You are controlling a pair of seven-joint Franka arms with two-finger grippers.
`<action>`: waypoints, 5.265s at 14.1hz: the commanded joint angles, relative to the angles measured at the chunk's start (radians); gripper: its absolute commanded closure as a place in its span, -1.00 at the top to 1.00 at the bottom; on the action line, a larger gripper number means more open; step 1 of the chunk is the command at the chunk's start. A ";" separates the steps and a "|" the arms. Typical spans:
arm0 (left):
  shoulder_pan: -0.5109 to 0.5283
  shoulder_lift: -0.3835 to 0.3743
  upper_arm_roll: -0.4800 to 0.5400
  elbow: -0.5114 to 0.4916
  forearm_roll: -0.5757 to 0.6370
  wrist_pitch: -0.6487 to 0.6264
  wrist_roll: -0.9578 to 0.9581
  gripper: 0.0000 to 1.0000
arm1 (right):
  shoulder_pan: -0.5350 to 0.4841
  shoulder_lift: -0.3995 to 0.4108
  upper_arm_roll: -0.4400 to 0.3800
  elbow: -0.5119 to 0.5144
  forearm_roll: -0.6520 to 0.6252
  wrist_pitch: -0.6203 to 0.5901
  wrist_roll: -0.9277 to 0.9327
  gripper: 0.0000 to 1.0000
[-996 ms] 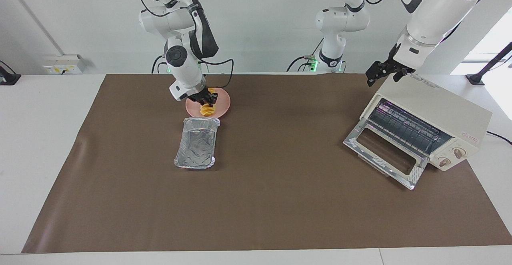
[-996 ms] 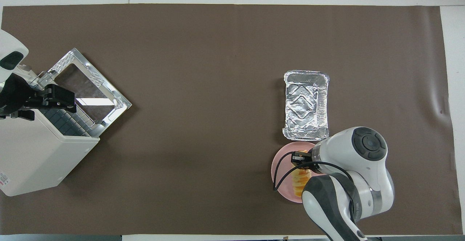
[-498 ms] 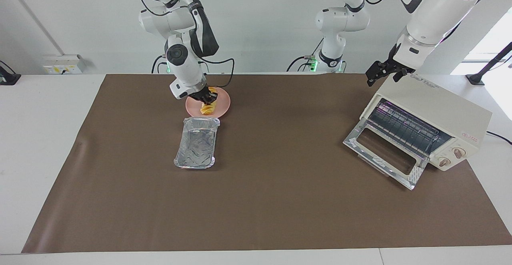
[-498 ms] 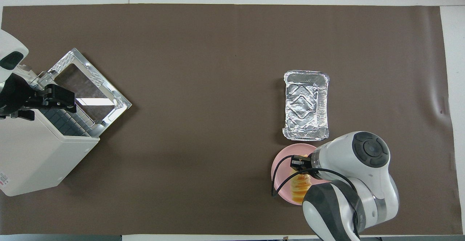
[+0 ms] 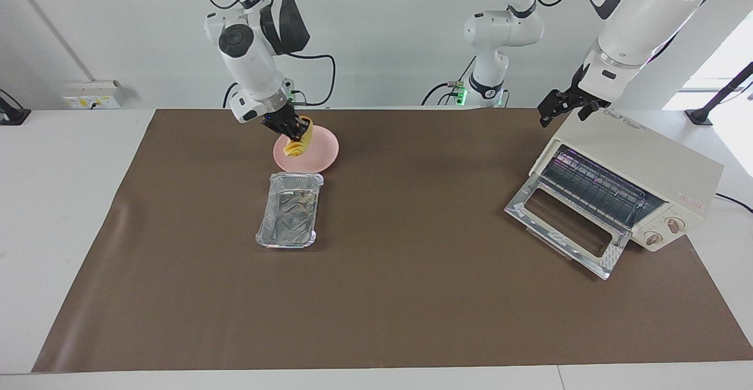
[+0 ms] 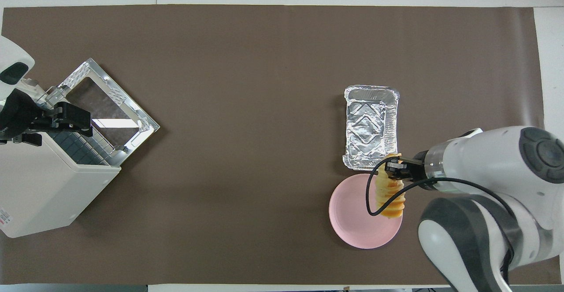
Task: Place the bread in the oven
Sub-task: 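Lift the bread roll and lower it into the foil tray, then open the right gripper to release the bread in the tray, then grasp the rim of the foil tray with the right gripper, then slide the foil tray toward the toaster oven with the right gripper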
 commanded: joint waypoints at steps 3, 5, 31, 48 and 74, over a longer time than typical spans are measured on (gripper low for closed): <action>0.004 -0.015 0.000 -0.009 -0.009 0.010 0.001 1.00 | -0.105 0.273 0.005 0.283 -0.013 0.048 -0.130 -1.00; 0.004 -0.015 0.000 -0.009 -0.009 0.010 0.002 1.00 | -0.100 0.353 0.008 0.345 -0.002 0.094 -0.124 -1.00; 0.004 -0.015 0.000 -0.009 -0.009 0.010 0.002 1.00 | -0.120 0.436 0.004 0.243 -0.015 0.220 -0.246 1.00; 0.004 -0.015 0.000 -0.009 -0.009 0.010 0.001 1.00 | -0.102 0.430 0.010 0.209 0.034 0.201 -0.217 -1.00; 0.006 -0.015 0.005 -0.011 -0.009 0.003 0.001 1.00 | 0.380 0.821 0.002 0.709 -0.134 0.347 0.199 1.00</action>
